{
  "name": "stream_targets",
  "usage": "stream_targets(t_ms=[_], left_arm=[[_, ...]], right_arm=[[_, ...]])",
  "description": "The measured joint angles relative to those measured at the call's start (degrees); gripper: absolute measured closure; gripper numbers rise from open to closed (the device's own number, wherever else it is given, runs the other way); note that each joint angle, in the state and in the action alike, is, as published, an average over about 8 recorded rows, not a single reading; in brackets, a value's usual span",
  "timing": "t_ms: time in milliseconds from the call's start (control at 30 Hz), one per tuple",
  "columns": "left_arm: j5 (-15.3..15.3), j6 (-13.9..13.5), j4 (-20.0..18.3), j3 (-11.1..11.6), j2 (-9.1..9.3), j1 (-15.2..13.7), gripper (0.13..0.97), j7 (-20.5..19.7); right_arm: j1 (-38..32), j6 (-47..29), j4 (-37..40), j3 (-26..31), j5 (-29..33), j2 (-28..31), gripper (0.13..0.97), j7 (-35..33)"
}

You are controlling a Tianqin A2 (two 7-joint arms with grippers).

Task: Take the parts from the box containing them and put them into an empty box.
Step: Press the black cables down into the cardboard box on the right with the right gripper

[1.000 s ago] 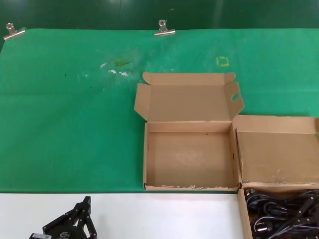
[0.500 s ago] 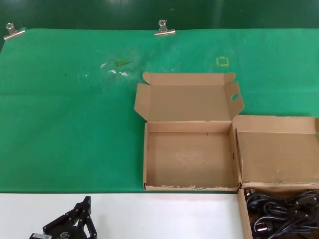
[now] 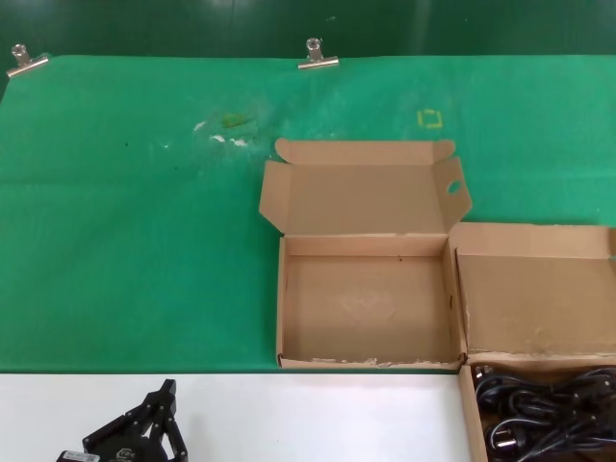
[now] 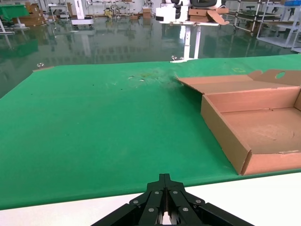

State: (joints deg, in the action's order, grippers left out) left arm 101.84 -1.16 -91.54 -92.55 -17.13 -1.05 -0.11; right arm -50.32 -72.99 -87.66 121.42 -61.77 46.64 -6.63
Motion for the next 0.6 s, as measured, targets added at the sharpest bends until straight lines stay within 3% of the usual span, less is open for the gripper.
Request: stream_targets(t_ms=[600], left_arm=[[0.0, 0.0, 0.0, 0.0, 0.00, 0.0, 0.948, 0.0]], right_arm=[[0.1, 0.9, 1.1, 0.1, -0.2, -1.2, 0.849, -0.1]])
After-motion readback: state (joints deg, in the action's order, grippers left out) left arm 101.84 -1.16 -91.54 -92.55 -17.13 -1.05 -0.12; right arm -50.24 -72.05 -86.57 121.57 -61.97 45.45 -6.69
